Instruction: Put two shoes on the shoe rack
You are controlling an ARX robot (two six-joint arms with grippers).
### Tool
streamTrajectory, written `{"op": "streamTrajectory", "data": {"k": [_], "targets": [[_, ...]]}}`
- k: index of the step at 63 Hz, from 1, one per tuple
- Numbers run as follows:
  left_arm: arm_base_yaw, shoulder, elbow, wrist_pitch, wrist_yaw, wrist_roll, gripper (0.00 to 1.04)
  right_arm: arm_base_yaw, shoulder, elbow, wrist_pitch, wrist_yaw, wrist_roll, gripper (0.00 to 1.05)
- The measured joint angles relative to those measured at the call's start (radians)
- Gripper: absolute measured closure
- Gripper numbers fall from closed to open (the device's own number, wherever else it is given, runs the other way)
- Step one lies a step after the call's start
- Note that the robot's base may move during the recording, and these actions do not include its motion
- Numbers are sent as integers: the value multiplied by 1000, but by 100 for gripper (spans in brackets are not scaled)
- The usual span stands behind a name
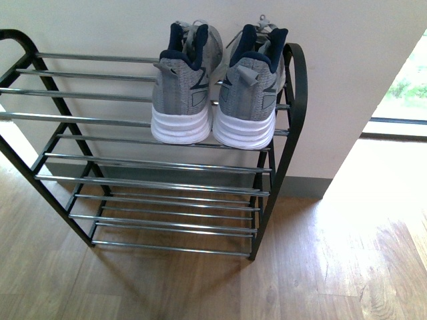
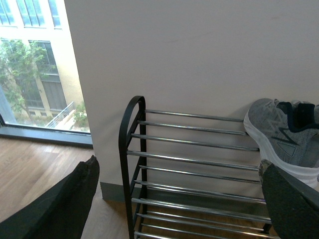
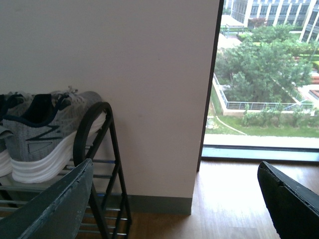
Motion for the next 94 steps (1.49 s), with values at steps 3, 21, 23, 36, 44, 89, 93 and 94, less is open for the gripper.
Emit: {"op": "streamTrajectory", "data": {"k": [3, 21, 23, 36, 44, 89, 93, 94], "targets": [[0, 0, 0, 0, 0, 0, 10, 0, 0, 0, 0, 0, 0, 9], [0, 0, 0, 0, -1, 0, 9, 0, 0, 0, 0, -3, 0, 9], [0, 0, 0, 0, -1, 0, 9, 0, 0, 0, 0, -3, 0, 9], [0, 0, 0, 0, -1, 0, 9, 0, 0, 0, 0, -3, 0, 9], [0, 0, 0, 0, -1, 0, 9, 0, 0, 0, 0, -3, 0, 9], [0, 0, 0, 0, -1, 1, 9, 0, 0, 0, -1, -3, 0, 9], [0, 0, 0, 0, -1, 1, 9, 0, 0, 0, -1, -3, 0, 9], [0, 0, 0, 0, -1, 1, 9, 0, 0, 0, -1, -3, 0, 9]]}}
